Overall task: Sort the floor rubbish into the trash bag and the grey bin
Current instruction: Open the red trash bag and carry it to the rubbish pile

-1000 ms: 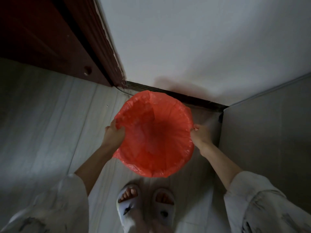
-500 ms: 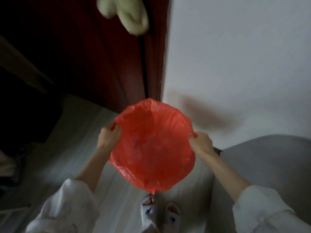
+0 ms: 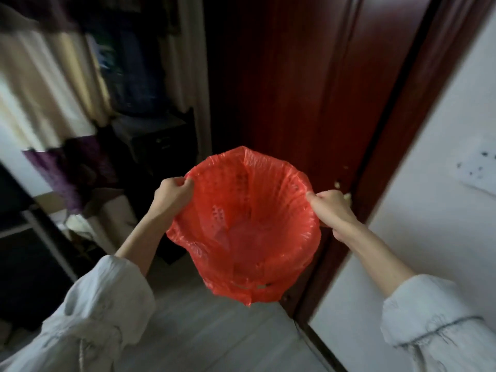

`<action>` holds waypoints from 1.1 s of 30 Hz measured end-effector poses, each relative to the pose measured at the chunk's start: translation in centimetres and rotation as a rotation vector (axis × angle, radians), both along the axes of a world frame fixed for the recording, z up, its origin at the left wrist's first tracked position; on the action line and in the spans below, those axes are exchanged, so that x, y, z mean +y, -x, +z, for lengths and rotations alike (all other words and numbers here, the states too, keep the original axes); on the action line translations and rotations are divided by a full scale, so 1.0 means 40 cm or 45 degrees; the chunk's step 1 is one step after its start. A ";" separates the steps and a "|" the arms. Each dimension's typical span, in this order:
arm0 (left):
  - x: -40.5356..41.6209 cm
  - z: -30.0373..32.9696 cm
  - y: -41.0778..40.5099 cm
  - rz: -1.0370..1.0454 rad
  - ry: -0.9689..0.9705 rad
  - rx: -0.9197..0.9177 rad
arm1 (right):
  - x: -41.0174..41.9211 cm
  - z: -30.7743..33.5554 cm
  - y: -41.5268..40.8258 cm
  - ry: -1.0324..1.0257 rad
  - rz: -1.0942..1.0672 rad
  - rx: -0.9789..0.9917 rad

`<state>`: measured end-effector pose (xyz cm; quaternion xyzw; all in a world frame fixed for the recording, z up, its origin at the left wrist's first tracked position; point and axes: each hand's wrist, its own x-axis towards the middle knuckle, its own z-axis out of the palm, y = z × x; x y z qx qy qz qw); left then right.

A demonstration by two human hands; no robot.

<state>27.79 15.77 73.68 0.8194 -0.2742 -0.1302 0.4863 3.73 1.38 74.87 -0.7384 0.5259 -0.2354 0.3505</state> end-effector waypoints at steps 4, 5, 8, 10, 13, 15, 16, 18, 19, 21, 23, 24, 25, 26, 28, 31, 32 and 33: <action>0.191 0.131 -0.093 0.185 0.168 -0.088 | 0.100 0.144 -0.144 0.097 0.162 -0.133; 0.258 0.155 -0.117 0.241 0.190 -0.115 | 0.136 0.164 -0.190 0.119 0.219 -0.158; 0.447 0.188 -0.181 0.363 0.171 -0.159 | 0.249 0.198 -0.320 0.102 0.388 -0.194; 0.586 0.189 -0.237 0.471 0.139 -0.147 | 0.346 0.211 -0.422 0.076 0.512 -0.200; 0.780 0.177 -0.325 0.650 0.058 -0.144 | 0.488 0.220 -0.589 0.101 0.648 -0.176; 0.908 0.172 -0.375 0.764 0.046 -0.146 | 0.594 0.228 -0.698 0.115 0.738 -0.165; 0.977 0.174 -0.398 0.809 0.045 -0.151 | 0.652 0.230 -0.754 0.103 0.791 -0.165; 1.102 0.185 -0.442 0.896 0.007 -0.144 | 0.763 0.236 -0.851 0.081 0.887 -0.161; 1.167 0.194 -0.463 0.953 -0.016 -0.155 | 0.821 0.236 -0.896 0.073 0.933 -0.159; 1.308 0.211 -0.513 1.057 -0.011 -0.202 | 0.948 0.236 -1.003 0.071 1.041 -0.164; 1.423 0.222 -0.546 1.132 0.005 -0.206 | 1.055 0.253 -1.081 0.077 1.131 -0.180; 1.477 0.226 -0.557 1.173 0.005 -0.208 | 1.105 0.261 -1.113 0.075 1.173 -0.194; 1.529 0.230 -0.567 1.218 0.013 -0.216 | 1.154 0.267 -1.145 0.065 1.217 -0.220; 1.581 0.238 -0.576 1.260 0.032 -0.232 | 1.204 0.271 -1.180 0.041 1.261 -0.255; 1.659 0.249 -0.587 1.343 0.070 -0.237 | 1.288 0.276 -1.232 0.014 1.342 -0.298; 1.784 0.245 -0.609 1.484 0.099 -0.244 | 1.428 0.273 -1.324 0.013 1.468 -0.303; 1.815 0.242 -0.616 1.503 0.092 -0.236 | 1.462 0.270 -1.349 0.015 1.488 -0.308; 1.848 0.240 -0.622 1.526 0.073 -0.226 | 1.499 0.266 -1.375 0.017 1.514 -0.312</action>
